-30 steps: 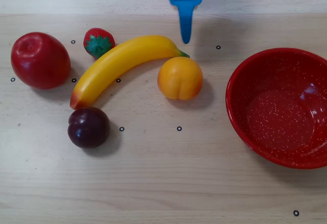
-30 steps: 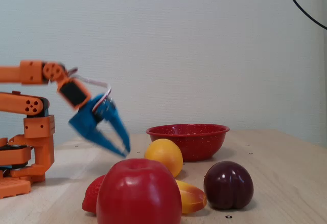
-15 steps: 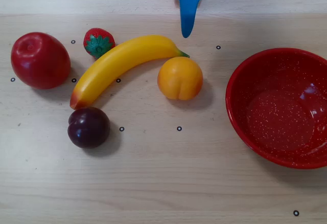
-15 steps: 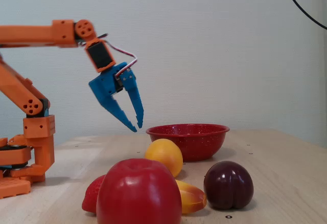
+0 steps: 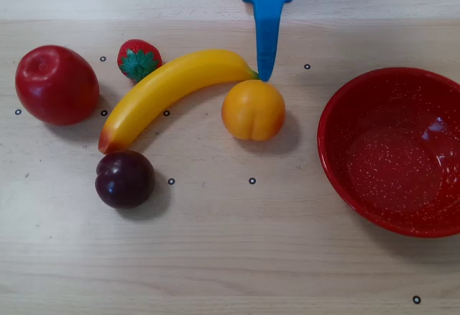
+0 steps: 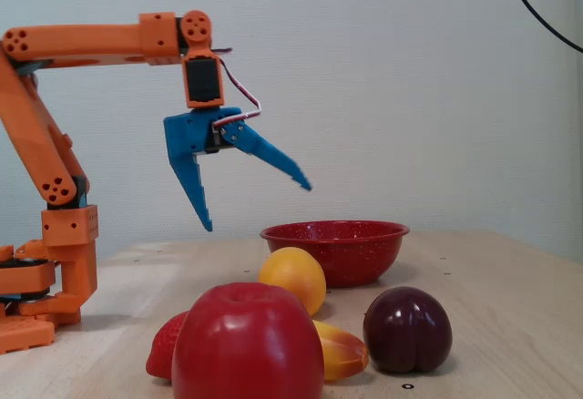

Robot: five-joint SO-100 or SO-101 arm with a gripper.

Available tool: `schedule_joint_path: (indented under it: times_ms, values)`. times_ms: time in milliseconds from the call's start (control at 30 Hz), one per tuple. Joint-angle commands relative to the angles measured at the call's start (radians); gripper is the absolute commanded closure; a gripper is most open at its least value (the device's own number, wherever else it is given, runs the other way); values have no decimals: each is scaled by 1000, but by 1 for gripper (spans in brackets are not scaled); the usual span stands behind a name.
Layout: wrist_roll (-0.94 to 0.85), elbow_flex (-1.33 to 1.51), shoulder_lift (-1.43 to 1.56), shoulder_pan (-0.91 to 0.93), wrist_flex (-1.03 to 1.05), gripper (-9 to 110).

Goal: Put the peach in the red bowl.

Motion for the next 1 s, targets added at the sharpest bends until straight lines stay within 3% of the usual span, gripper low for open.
schedule_joint_path:
  times_ms: [0,533,967]
  values:
    - [9,-100,-15,-60,20,45]
    - [130,-126,-282,-112,-144,39]
    - [114,-192,-468,-91,-265,39]
